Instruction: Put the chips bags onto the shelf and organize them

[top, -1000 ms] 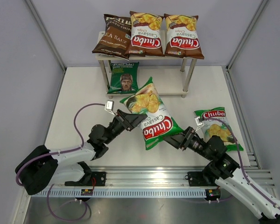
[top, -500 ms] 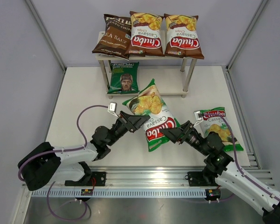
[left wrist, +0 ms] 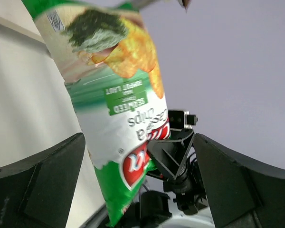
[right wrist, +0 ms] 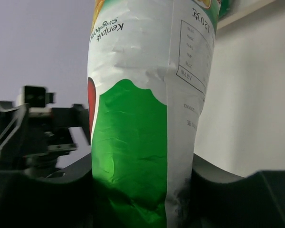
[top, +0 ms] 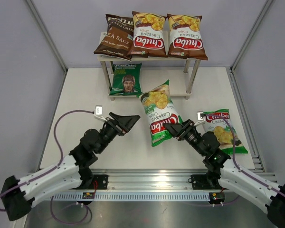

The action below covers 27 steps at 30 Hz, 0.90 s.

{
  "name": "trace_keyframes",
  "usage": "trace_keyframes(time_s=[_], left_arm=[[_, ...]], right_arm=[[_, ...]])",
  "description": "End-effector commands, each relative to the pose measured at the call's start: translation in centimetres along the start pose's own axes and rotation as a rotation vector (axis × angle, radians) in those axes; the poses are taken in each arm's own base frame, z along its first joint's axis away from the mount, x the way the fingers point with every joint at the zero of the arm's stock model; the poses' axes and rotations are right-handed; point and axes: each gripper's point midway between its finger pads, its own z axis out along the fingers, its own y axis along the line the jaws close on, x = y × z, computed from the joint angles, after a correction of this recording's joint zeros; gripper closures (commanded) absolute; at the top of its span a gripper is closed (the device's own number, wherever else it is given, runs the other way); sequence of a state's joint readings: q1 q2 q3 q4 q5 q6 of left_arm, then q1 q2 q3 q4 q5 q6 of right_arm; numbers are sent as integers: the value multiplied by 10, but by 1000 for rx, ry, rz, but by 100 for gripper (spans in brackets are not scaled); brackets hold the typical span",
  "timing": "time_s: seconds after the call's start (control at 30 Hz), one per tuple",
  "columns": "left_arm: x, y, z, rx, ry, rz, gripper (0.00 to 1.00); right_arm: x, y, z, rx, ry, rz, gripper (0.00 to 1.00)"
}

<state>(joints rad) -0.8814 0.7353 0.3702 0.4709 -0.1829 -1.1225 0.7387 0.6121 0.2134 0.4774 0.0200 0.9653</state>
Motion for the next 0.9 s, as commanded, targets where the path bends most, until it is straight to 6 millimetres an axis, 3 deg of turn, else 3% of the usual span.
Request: trace_keyframes(time_s=[0.0,0.07,0.1,0.2,0.23,0.27,0.3,0.4,0.47,0.5,0.53,0.6,0.63,0.67,0.73,0.77,0.83,0.87], left_arm=[[-41,50,-32,-337,-127,197,1],[-55,45,-45,-364,-154,246,1],[-63,40,-54,-357,-174,260,1],[-76,29,-73,-374,-160,364,1],[-74,34,-80,-409,-122,407,1],[-82,20,-84,-394,-111,462,1],[-78,27,-91,-435,-57,507,1],[-81,17,-104,-444,24,617,1],[-84,14,-112,-445,57,675,1],[-83,11,-117,-440,82,694,1],[-85,9,-122,-431,91,727,1],[-85,7,-126,-408,103,756,1],[-86,8,-131,-390,96,779,1],[-86,9,-133,-382,92,785,1],[-86,9,-135,-357,69,782,1],[-88,5,-138,-334,54,774,1],[-86,2,-140,-306,53,772,1],[-87,0,-141,-299,45,769,1]], right_arm=[[-40,13,21,-9,-180,7,60],[-35,2,36,23,-169,17,61],[-45,15,43,-24,-205,18,61],[-57,10,64,-7,-240,17,61],[-61,10,69,-10,-249,19,61],[-60,1,76,13,-245,26,61],[-73,5,81,-6,-274,33,61],[-86,0,96,-5,-284,42,61],[-95,-16,107,24,-291,43,60],[-104,-11,112,-2,-301,54,60],[-108,-24,118,21,-310,55,60],[-120,-23,127,-4,-324,59,60],[-121,-38,133,28,-318,59,60],[-127,-34,141,15,-322,47,60],[-126,-51,154,53,-303,52,59],[-135,-47,159,30,-322,44,59],[-134,-62,168,44,-301,57,59],[-143,-60,174,26,-311,52,58]])
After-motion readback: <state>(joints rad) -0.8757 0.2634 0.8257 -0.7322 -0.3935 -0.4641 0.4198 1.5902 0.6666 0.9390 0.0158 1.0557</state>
